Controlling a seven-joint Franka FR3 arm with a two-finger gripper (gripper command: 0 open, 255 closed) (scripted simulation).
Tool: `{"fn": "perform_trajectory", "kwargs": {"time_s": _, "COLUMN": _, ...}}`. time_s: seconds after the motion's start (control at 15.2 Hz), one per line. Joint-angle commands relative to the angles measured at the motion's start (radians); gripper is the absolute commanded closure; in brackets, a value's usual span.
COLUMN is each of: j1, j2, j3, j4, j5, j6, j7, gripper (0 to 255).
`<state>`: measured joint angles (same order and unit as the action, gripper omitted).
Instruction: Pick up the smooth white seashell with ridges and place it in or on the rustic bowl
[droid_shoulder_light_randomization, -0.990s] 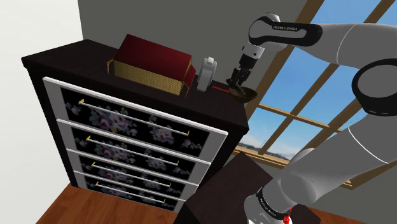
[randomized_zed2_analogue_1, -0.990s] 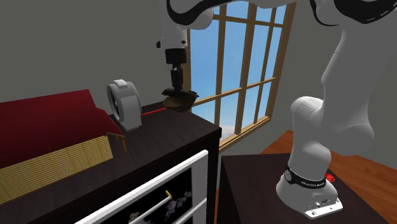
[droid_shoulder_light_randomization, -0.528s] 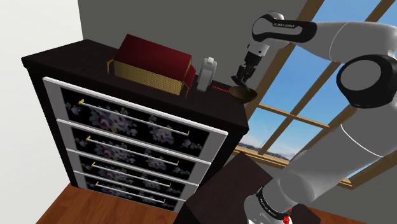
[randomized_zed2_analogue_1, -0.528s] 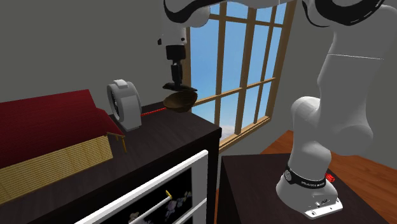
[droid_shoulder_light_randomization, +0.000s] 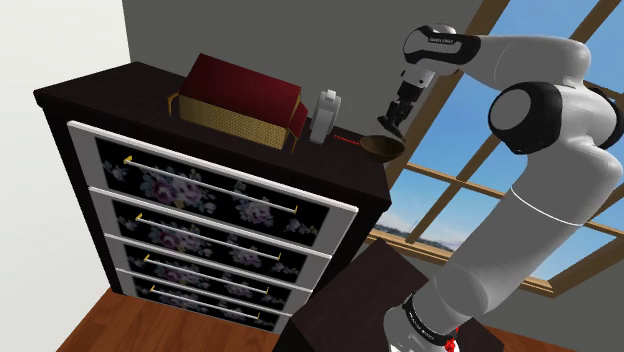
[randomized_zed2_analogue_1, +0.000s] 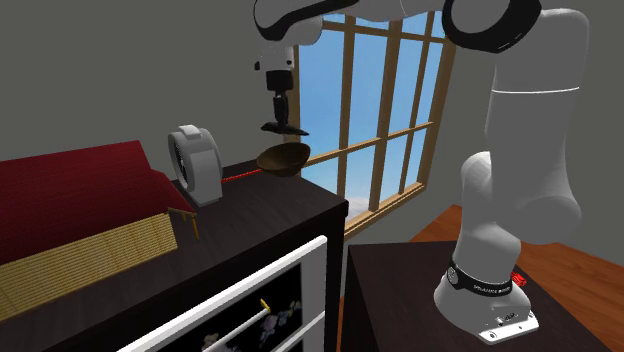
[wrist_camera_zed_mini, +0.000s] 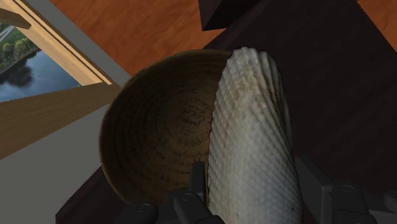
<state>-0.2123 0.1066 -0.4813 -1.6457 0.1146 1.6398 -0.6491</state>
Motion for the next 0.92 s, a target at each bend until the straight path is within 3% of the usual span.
{"fn": "perform_trajectory", "kwargs": {"time_s": 0.0, "j1": -0.008, "j2": 0.015, "j3": -0.005, "j4": -0.008, "j5": 0.006, "j6": 0.020, "j7": -0.017, "gripper": 255}}
{"fn": "perform_trajectory", "kwargs": {"time_s": 0.86, "j1": -0.006, "j2": 0.025, "j3": -0.002, "j4": -0.139, "j5": 0.014, "j6": 0.159, "j7": -0.030, "gripper": 255}}
